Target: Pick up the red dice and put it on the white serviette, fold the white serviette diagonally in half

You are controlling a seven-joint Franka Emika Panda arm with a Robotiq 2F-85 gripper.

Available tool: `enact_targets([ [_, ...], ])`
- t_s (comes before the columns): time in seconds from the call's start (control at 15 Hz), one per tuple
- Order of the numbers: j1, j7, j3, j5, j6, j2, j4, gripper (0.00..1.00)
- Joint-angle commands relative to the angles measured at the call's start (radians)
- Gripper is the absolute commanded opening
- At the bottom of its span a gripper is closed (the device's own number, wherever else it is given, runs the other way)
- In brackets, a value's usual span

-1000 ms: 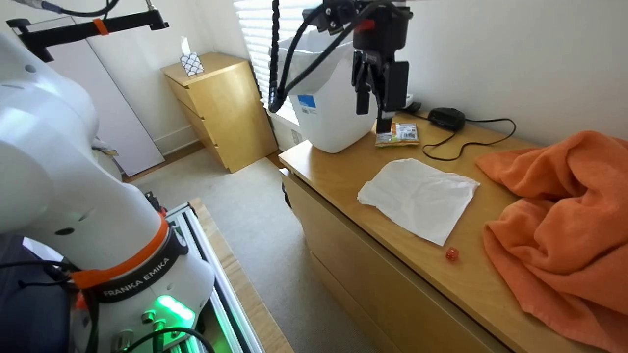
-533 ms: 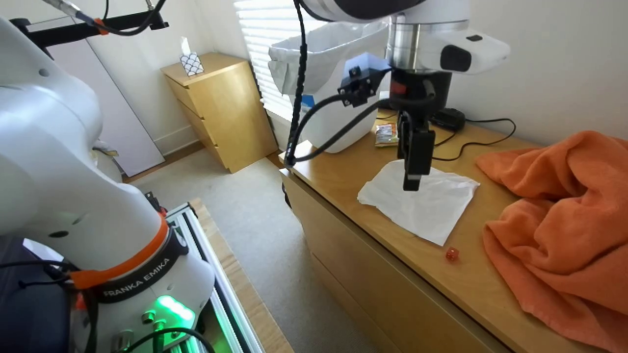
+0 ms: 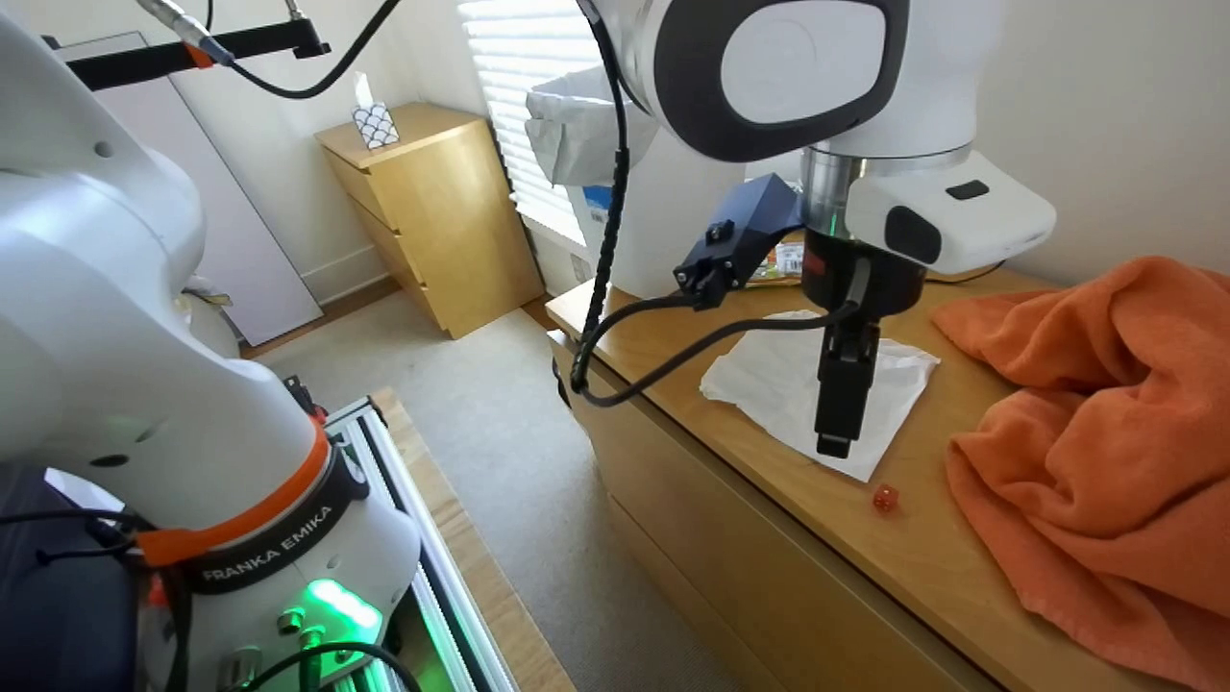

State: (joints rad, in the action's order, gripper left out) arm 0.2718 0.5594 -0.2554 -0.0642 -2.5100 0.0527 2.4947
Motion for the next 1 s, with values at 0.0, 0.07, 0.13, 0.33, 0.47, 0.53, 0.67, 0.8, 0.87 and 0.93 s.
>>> enact_targets([
  [0.0, -0.011, 0.003, -0.011, 0.002, 0.002, 0.0, -0.001, 1.0],
  [0.07, -0.011, 0.005, -0.01, 0.002, 0.002, 0.0, -0.002, 1.0],
  [0.13, -0.01, 0.021, -0.012, 0.005, -0.015, 0.017, -0.006, 1.0],
  [0.33, -0.013, 0.037, -0.012, 0.012, -0.047, 0.054, -0.01, 1.0],
  [0.47, -0.015, 0.038, -0.014, 0.04, -0.091, 0.086, -0.012, 1.0],
  [0.53, -0.015, 0.036, -0.015, 0.063, -0.106, 0.103, -0.016, 1.0],
  [0.67, -0.016, 0.043, -0.021, 0.1, -0.149, 0.139, -0.018, 1.0],
  [0.8, -0.016, 0.051, -0.026, 0.15, -0.176, 0.171, -0.024, 1.0],
  [0.87, -0.016, 0.053, -0.028, 0.174, -0.177, 0.185, -0.03, 1.0],
  [0.93, -0.016, 0.05, -0.029, 0.197, -0.182, 0.2, -0.036, 1.0],
])
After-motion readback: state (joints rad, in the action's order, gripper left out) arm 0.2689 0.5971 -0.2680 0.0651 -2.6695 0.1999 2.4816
